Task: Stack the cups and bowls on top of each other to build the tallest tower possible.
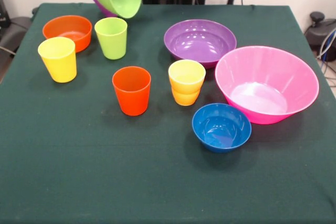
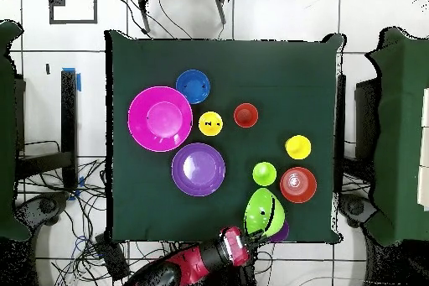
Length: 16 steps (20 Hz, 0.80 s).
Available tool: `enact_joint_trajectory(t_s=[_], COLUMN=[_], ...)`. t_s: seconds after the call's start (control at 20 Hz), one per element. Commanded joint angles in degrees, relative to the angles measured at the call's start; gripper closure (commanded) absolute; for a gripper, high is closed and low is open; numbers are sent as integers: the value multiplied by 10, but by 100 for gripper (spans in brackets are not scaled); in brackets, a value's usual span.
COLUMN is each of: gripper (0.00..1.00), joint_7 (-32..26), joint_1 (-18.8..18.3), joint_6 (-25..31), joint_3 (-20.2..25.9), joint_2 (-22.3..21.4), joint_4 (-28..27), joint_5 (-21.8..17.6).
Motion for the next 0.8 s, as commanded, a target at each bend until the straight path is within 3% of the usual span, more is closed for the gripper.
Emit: enact_joint_trajectory(t_s=[0.05,0.8], gripper=[100,100], joint_7=[115,113], joint_1=[-6,-21], joint_6=[90,113], joint_3=[-1,-21], joint_2=[82,81], joint_4=[-161,-181], joint_5=[24,15])
